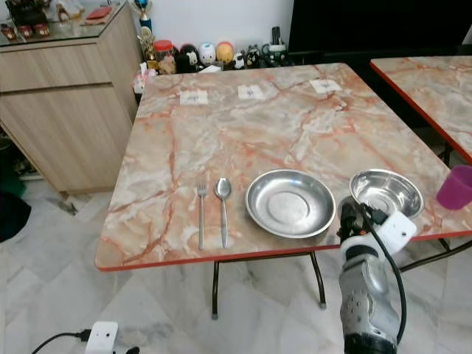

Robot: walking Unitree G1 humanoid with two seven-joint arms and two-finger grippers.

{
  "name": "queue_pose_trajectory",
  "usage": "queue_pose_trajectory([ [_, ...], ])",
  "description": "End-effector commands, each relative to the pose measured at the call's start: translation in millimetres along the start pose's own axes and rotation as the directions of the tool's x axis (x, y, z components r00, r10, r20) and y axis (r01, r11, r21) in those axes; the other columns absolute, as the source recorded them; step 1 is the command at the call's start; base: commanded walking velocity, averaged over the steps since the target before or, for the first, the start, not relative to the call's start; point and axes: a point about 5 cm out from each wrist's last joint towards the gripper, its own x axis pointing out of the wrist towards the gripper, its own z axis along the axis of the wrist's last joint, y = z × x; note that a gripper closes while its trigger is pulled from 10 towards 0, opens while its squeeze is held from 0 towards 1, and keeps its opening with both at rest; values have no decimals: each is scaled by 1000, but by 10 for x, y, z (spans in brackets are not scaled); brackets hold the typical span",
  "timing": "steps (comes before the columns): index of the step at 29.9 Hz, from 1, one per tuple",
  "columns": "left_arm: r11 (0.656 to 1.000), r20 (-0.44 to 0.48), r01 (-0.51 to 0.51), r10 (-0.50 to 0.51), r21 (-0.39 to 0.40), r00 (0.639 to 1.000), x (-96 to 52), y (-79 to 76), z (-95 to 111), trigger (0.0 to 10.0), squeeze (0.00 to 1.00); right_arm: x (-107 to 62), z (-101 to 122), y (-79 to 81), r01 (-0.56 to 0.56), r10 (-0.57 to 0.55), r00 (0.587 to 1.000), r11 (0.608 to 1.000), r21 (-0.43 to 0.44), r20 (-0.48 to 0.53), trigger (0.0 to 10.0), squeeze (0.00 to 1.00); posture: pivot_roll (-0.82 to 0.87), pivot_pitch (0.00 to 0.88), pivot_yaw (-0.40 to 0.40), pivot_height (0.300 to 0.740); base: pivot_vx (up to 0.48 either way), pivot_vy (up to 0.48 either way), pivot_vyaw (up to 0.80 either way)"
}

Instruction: Setting the table

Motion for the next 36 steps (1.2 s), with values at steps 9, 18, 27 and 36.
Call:
queue_pose_trajectory([
  [9, 1000, -21, -10, 10, 2, 1000, -13, 45, -43, 10000, 0, 99, -83, 49, -42, 32, 992, 995, -88, -119, 10000, 0, -18, 14, 9, 732, 0, 0, 0],
  [18, 1000, -18, -12, 12, -3, 1000, -5, 45, -22, 10000, 0, 134, -179, 52, -52, 27, 978, 992, -115, -209, 10000, 0, -12, 21, 10, 732, 0, 0, 0],
  [27, 1000, -16, -15, 15, -5, 1000, -2, 50, -12, 10000, 0, 174, -203, 44, -54, 22, 968, 991, -120, -249, 10000, 0, -8, 19, 11, 732, 0, 0, 0],
  [36, 1000, -17, -16, 16, -4, 1000, -2, 55, -11, 10000, 0, 185, -252, 39, -45, 9, 962, 991, -126, -272, 0, 0, -5, 17, 13, 732, 0, 0, 0],
])
